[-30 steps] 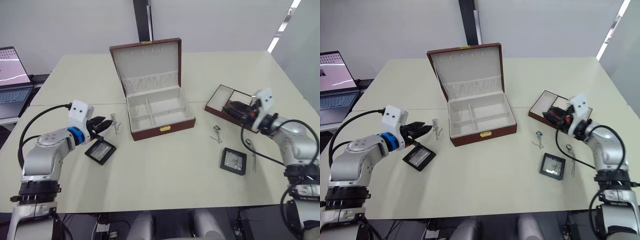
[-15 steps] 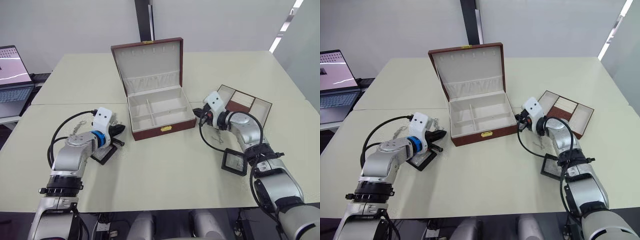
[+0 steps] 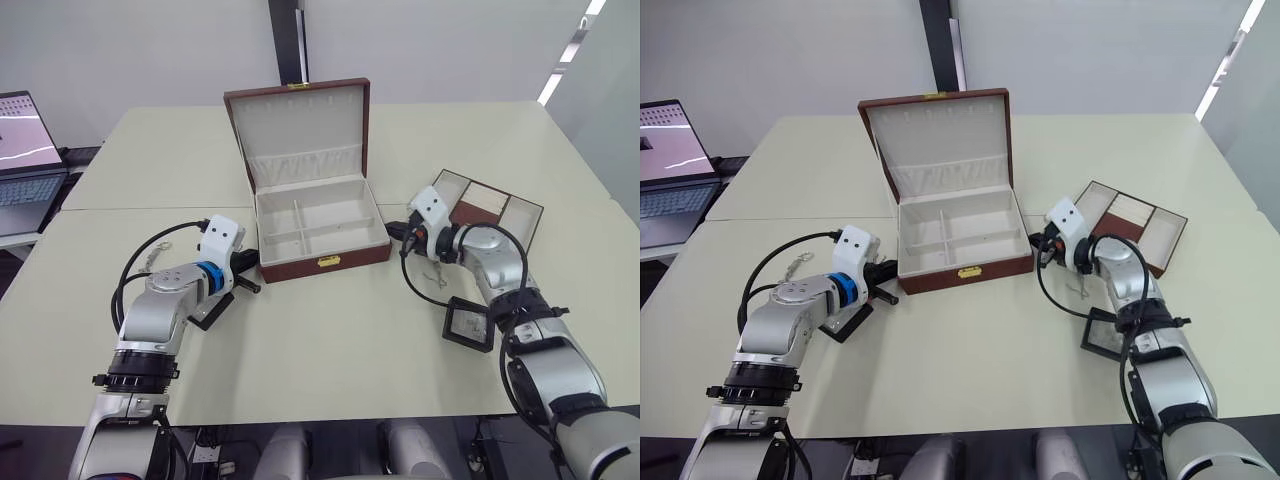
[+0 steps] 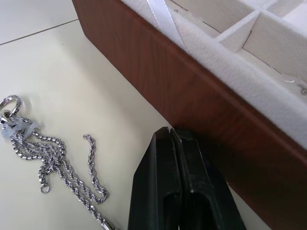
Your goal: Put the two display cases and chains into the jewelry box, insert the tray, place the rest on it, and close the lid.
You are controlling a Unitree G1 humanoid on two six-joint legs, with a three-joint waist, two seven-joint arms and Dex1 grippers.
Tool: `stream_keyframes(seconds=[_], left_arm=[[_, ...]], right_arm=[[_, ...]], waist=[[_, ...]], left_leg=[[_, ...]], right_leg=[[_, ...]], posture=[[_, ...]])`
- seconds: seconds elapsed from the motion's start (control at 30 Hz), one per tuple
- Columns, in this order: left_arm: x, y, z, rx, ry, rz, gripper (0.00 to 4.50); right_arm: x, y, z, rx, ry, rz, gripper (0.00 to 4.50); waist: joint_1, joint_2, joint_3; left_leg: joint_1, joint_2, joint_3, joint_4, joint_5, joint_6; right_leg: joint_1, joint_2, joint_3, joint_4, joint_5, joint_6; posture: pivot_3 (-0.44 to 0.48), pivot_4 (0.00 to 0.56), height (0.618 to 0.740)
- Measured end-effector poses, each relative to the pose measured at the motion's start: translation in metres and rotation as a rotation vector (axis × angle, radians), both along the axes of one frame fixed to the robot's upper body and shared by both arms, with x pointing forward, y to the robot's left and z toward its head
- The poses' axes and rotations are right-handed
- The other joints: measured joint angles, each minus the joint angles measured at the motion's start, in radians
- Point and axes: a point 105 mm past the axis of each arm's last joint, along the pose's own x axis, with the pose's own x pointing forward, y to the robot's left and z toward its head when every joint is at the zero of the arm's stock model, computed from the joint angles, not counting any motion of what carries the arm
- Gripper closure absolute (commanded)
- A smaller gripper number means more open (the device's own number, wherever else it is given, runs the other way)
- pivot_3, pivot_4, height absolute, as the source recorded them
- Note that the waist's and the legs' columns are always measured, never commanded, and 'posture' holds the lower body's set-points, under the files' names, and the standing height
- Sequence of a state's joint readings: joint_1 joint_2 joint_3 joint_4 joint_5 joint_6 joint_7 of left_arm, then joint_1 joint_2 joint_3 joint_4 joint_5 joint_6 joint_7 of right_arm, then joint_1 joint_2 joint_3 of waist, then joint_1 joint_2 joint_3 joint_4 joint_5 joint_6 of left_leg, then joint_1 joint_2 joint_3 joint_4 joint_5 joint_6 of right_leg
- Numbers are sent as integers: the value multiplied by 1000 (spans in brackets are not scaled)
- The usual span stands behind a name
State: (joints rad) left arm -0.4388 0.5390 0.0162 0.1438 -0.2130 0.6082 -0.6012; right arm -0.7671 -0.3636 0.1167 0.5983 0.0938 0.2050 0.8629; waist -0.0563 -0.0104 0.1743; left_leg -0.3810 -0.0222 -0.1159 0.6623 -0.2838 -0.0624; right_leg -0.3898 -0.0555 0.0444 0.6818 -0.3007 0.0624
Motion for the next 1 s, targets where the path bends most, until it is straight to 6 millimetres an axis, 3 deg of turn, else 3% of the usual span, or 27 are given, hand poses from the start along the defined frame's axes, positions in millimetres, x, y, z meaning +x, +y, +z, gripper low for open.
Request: stream_keyframes(seconds=[0.57, 1.0], left_arm=[[-18, -16, -4, 30, 31, -93, 4500], [-21, -18, -5, 39, 36, -108, 4500]], right_arm=[[-51, -18, -10, 16, 85, 1, 4466], [-59, -21, -11, 27, 111, -8, 4466]], waist=[[5, 0, 0], [8, 0, 0]], left_leg=[[1, 0, -3, 0, -2, 3], [1, 0, -5, 0, -2, 4]], right_leg=[[1, 0, -1, 0, 0, 0], [2, 0, -1, 0, 0, 0]], posture=[[0, 150, 740], [0, 150, 740]])
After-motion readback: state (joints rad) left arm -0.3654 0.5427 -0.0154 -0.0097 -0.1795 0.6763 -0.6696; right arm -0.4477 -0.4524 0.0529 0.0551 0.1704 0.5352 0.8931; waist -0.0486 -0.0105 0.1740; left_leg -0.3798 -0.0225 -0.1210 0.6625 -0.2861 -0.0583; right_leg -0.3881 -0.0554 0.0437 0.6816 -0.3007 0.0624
